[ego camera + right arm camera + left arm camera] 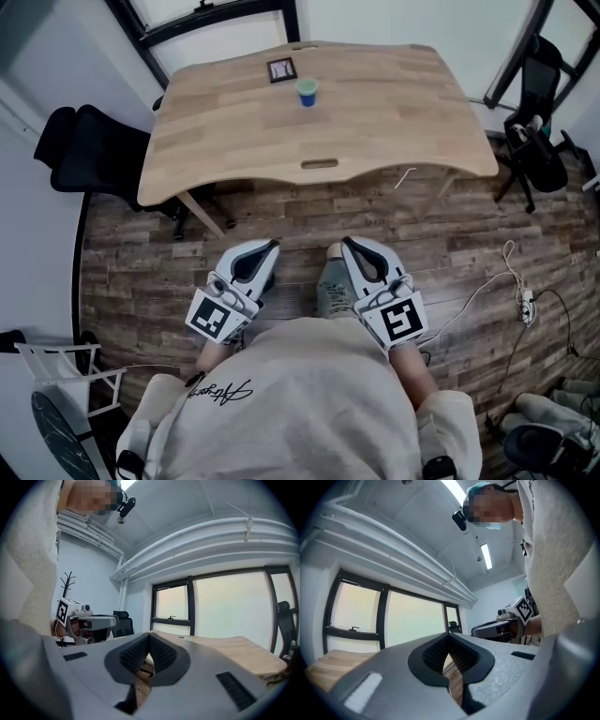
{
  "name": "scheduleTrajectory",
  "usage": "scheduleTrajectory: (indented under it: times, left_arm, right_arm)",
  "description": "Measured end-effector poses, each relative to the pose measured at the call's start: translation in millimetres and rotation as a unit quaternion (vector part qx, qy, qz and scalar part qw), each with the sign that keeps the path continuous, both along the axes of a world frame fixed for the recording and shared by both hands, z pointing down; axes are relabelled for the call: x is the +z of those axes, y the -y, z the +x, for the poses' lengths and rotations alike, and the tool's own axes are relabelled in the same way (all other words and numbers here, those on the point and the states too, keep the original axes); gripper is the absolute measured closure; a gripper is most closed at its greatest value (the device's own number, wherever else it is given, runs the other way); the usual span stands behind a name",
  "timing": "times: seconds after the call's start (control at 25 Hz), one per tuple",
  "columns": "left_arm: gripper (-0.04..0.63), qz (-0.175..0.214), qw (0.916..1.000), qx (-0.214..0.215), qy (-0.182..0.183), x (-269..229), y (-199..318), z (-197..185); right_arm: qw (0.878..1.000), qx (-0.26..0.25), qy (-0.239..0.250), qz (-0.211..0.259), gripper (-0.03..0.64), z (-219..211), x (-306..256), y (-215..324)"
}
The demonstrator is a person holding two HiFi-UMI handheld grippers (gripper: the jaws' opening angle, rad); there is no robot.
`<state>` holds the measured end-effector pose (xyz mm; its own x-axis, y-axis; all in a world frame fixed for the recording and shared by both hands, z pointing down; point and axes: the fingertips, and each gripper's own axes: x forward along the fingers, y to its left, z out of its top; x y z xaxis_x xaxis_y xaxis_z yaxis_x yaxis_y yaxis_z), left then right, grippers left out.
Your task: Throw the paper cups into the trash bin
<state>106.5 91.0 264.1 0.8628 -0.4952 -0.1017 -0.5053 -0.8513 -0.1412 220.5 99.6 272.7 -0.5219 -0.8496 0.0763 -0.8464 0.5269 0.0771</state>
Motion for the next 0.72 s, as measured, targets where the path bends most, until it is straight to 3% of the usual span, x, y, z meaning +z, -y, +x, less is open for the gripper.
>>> scheduleTrajectory:
  times: [0.32,0.72]
  left_arm:
    - [0.592,-0.022,0.9996,-0.016,0.003,5.5,55.6,10.9]
    - [0.592,-0.009,0.9996,-0.026,0.001,0.4,143.1,27.0]
  right_arm:
    - [1.000,-0.014,0.005,0.018,0.606,10.5,1.8,59.7]
    - [0.999,-0.030,0.001,0.011,0.606,25.5,-5.4,150.3]
